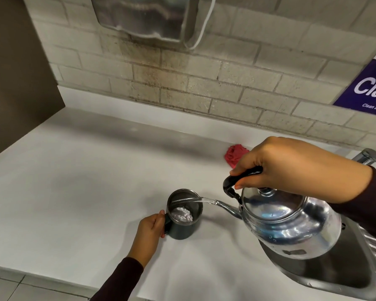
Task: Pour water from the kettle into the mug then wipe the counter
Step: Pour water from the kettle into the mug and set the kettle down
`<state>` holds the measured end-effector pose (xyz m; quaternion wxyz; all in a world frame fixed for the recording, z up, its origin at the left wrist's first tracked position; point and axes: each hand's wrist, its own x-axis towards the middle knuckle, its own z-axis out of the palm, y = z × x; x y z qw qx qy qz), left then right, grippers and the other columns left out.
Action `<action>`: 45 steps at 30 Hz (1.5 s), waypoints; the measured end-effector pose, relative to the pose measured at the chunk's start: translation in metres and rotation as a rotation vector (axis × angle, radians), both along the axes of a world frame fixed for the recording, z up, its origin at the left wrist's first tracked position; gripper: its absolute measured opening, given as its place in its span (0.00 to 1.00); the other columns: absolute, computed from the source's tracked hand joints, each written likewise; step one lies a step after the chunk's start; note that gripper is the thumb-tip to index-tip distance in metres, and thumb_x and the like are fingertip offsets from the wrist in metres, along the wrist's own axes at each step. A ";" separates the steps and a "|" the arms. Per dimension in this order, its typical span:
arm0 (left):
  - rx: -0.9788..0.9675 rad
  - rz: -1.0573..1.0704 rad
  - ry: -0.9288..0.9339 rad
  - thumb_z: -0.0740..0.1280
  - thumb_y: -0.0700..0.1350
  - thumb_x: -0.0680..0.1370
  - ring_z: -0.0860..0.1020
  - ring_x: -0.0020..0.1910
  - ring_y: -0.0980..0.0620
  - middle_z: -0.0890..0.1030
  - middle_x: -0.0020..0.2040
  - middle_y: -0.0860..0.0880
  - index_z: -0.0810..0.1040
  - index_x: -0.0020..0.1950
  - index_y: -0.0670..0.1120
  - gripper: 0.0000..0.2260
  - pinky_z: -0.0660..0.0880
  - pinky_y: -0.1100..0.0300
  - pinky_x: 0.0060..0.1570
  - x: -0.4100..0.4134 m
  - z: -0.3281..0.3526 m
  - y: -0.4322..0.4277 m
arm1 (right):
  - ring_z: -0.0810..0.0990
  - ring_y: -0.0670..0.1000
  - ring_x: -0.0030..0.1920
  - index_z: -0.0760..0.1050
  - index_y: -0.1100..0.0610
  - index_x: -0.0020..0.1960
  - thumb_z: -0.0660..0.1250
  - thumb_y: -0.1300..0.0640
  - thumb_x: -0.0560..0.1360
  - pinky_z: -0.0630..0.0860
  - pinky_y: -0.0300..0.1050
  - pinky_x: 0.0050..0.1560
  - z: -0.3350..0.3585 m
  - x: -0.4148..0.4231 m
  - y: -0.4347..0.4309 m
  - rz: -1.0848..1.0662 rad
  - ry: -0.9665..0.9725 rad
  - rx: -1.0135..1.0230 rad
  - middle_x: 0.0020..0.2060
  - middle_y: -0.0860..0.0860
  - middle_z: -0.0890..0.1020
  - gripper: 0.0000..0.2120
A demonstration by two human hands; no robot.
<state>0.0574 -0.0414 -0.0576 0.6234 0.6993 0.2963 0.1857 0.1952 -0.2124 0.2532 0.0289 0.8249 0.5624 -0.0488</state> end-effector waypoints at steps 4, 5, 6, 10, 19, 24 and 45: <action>0.004 -0.006 -0.003 0.56 0.45 0.82 0.66 0.22 0.59 0.70 0.20 0.52 0.67 0.21 0.52 0.26 0.66 0.59 0.33 -0.001 -0.002 0.001 | 0.74 0.35 0.33 0.79 0.39 0.51 0.67 0.38 0.68 0.68 0.30 0.33 0.000 0.001 0.001 0.006 -0.010 -0.002 0.39 0.36 0.84 0.13; 0.006 -0.008 -0.004 0.56 0.45 0.82 0.66 0.22 0.59 0.70 0.20 0.52 0.67 0.21 0.52 0.26 0.66 0.59 0.33 -0.001 -0.002 0.001 | 0.73 0.33 0.32 0.79 0.39 0.51 0.67 0.38 0.68 0.67 0.29 0.32 0.000 0.002 0.001 0.009 -0.015 0.000 0.39 0.35 0.84 0.14; 0.008 -0.008 -0.004 0.56 0.45 0.82 0.66 0.22 0.59 0.70 0.20 0.52 0.67 0.21 0.53 0.26 0.66 0.59 0.33 -0.001 -0.002 0.001 | 0.72 0.32 0.31 0.79 0.39 0.51 0.67 0.37 0.67 0.65 0.28 0.31 0.000 0.002 0.001 0.010 -0.020 0.004 0.39 0.35 0.83 0.14; 0.000 -0.005 -0.007 0.56 0.45 0.82 0.66 0.22 0.60 0.70 0.19 0.52 0.67 0.21 0.52 0.27 0.66 0.59 0.32 -0.001 -0.001 0.001 | 0.71 0.31 0.31 0.79 0.39 0.51 0.68 0.37 0.67 0.63 0.29 0.31 0.000 0.003 0.001 0.009 -0.036 0.011 0.36 0.34 0.81 0.14; 0.001 -0.018 -0.008 0.56 0.45 0.82 0.66 0.22 0.59 0.68 0.19 0.52 0.66 0.21 0.53 0.26 0.65 0.59 0.32 -0.001 0.001 0.000 | 0.71 0.27 0.35 0.78 0.38 0.50 0.68 0.37 0.67 0.59 0.26 0.29 0.000 0.004 0.004 0.011 -0.073 -0.003 0.30 0.32 0.74 0.13; -0.008 -0.023 -0.005 0.55 0.46 0.82 0.66 0.22 0.59 0.68 0.19 0.52 0.66 0.21 0.53 0.26 0.66 0.59 0.33 -0.001 0.001 0.000 | 0.68 0.22 0.40 0.79 0.38 0.49 0.68 0.37 0.67 0.58 0.27 0.28 0.000 0.004 0.006 0.021 -0.072 0.008 0.27 0.31 0.71 0.13; 0.004 -0.024 -0.007 0.56 0.45 0.82 0.68 0.22 0.59 0.71 0.19 0.51 0.67 0.20 0.51 0.28 0.68 0.68 0.30 -0.002 0.005 0.003 | 0.82 0.39 0.35 0.81 0.40 0.42 0.72 0.41 0.61 0.77 0.35 0.34 -0.026 0.003 -0.051 -0.228 0.226 0.325 0.33 0.39 0.84 0.10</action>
